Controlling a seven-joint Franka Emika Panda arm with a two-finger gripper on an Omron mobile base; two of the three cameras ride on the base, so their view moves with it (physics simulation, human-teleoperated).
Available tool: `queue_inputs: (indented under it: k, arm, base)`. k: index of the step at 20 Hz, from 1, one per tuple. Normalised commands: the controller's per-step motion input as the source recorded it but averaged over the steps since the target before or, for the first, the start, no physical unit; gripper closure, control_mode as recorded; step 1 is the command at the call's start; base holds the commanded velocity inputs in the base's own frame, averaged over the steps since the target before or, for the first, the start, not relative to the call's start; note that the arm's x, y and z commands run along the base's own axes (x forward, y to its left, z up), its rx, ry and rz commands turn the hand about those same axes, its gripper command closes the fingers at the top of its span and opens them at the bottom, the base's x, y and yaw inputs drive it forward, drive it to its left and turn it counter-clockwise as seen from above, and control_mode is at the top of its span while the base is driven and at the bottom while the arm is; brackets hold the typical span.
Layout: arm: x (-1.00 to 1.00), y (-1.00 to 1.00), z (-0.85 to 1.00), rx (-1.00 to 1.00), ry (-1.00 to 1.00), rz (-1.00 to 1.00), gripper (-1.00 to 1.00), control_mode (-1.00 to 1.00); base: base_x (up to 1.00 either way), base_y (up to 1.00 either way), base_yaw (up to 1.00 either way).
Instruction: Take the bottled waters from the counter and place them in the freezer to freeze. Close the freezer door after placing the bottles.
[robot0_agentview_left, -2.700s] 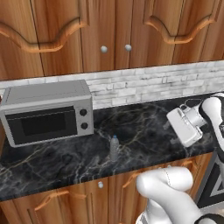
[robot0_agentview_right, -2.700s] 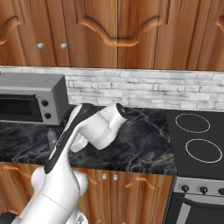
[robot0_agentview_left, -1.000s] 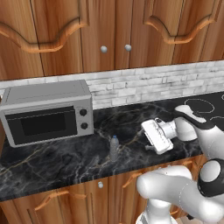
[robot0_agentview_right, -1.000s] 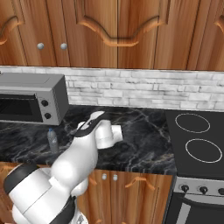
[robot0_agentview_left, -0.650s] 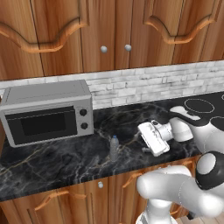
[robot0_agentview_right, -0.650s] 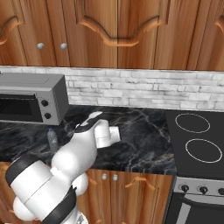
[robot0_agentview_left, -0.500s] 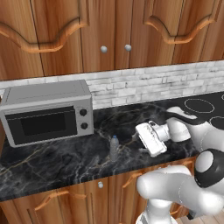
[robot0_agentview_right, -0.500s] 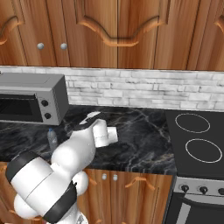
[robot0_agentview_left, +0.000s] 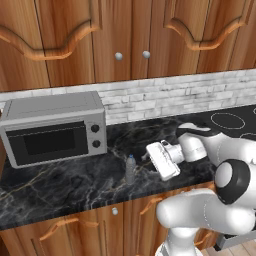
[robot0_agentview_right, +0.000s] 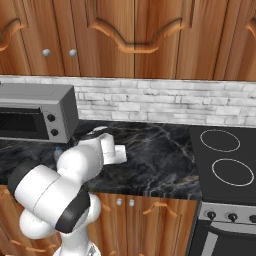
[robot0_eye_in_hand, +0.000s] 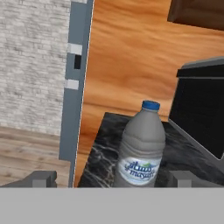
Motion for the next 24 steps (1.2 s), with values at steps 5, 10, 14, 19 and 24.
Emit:
queue_inputs:
  k: [5, 10, 14, 19, 24]
  arm:
    - [0.09, 0.17, -0.02, 0.00, 0.00, 0.00, -1.00, -1.00]
    - [0.25, 0.17, 0.00, -0.01, 0.00, -0.01, -1.00, -1.00]
    - [0.09, 0.08, -0.02, 0.00, 0.00, 0.00, -1.00, -1.00]
    - [0.02, 0.12, -0.04, 0.00, 0.00, 0.00, -1.00, -1.00]
    - [0.00, 0.15, 0.00, 0.00, 0.00, 0.00, -1.00, -1.00]
  base:
    - [0.00, 0.00, 0.00]
    - [0.00, 0.00, 0.00]
    - [0.00, 0.00, 0.00]
    - [0.00, 0.00, 0.00]
    - [0.00, 0.00, 0.00]
